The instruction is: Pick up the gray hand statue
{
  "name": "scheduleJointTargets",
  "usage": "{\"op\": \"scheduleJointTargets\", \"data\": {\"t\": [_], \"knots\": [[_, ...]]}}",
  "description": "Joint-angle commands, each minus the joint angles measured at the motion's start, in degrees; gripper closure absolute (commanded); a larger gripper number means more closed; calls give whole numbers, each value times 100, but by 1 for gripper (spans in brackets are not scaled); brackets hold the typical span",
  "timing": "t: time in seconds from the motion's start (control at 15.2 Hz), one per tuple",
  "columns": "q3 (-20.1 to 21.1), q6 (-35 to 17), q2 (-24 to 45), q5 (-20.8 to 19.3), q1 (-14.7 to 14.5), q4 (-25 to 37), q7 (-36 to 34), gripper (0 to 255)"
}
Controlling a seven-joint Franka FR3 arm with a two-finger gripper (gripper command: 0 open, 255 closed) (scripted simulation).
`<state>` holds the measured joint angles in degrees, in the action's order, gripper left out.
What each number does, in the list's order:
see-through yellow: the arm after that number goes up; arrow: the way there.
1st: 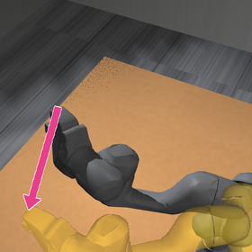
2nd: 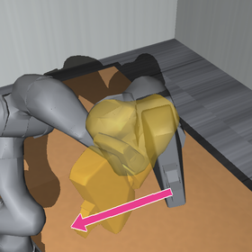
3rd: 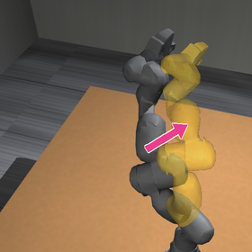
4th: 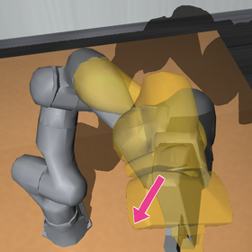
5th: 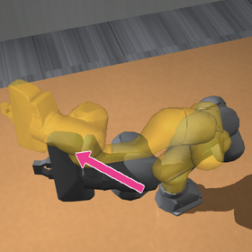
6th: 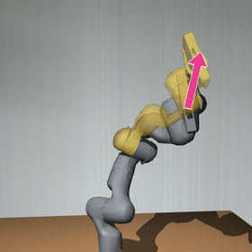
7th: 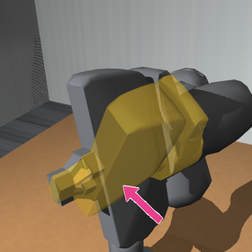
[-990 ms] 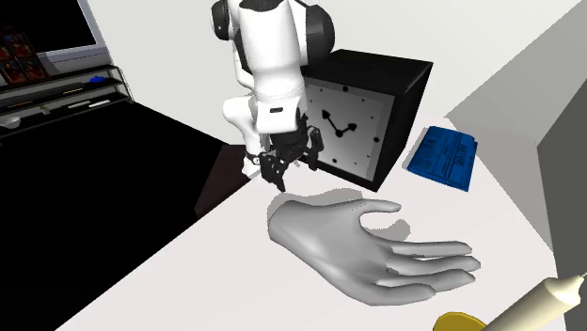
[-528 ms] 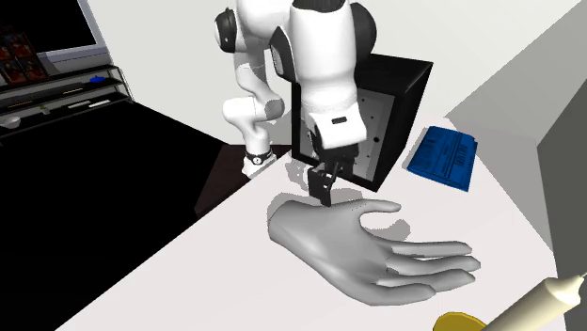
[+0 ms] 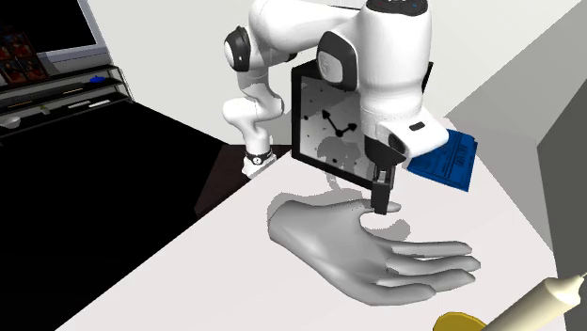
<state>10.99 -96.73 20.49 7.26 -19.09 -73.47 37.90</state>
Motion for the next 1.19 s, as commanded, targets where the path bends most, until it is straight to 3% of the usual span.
{"op": "scheduleJointTargets", "data": {"t": [0.0,0.46,0.53,1.12], "knots": [[18,-81,88,-14,-27,4,46,0],[14,-533,26,10,-11,-516,122,0],[14,-532,26,10,-11,-515,122,255],[15,-533,26,9,-10,-516,122,255]]}}
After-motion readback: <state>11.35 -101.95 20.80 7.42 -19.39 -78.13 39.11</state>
